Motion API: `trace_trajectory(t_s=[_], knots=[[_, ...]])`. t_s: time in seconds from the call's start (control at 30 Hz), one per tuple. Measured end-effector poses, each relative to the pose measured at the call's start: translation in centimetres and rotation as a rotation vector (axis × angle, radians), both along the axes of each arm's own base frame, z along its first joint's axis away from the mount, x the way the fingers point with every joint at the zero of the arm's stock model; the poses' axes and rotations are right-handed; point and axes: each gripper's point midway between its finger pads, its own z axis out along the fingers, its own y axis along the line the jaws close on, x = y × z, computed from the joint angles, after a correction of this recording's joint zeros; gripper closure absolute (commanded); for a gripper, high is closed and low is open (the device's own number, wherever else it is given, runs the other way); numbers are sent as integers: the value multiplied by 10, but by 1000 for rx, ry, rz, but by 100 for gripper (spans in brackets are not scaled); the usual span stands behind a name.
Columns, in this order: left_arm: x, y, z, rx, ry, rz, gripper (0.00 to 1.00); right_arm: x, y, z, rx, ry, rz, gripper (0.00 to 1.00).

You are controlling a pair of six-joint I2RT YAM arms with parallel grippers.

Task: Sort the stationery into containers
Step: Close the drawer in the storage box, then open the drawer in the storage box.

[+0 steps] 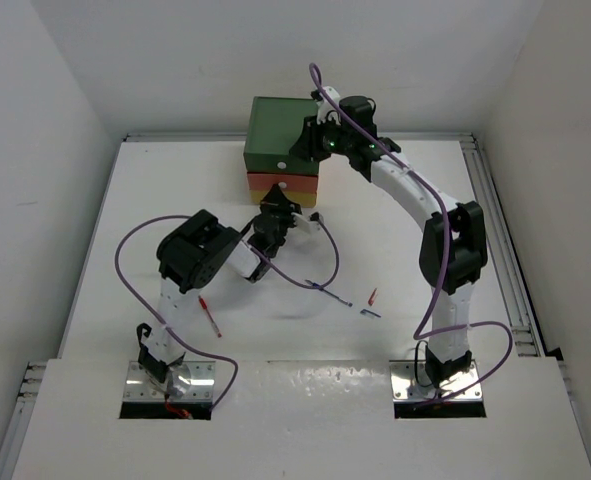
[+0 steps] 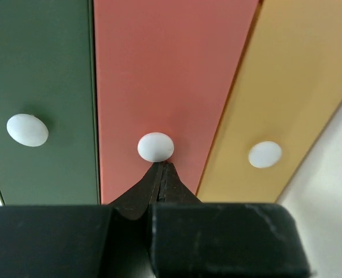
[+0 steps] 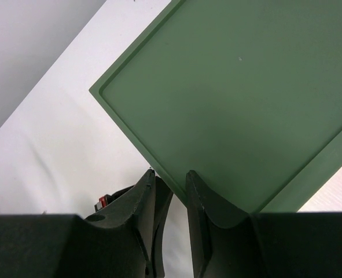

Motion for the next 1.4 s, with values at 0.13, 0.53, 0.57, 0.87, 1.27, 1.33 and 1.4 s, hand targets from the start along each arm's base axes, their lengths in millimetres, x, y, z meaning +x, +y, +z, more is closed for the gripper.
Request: trace_trajectory(t_s=[0.13, 0.53, 0.57, 0.87, 1.27, 1.33, 1.4], knots=[[5, 1, 1, -4, -6, 2, 100, 0, 0, 0, 1, -2, 1, 73], [0, 3, -7, 4, 18, -13, 90, 0, 1, -1, 3, -4, 3, 69], [-4, 4, -7, 2, 23, -14, 88, 0, 1, -1, 3, -5, 3, 68], [-56, 27, 155, -449, -124, -21, 69, -12, -14, 20, -25, -48, -25, 55], [-31, 76, 198, -1119, 470, -26, 59, -28, -46, 77, -14, -158, -75, 55], [-47, 68, 150, -1222, 670, 8, 58, -28, -46, 73, -19, -149, -77, 55], [-68, 53, 110, -1332, 858, 40, 58, -27, -46, 70, -22, -144, -78, 55]])
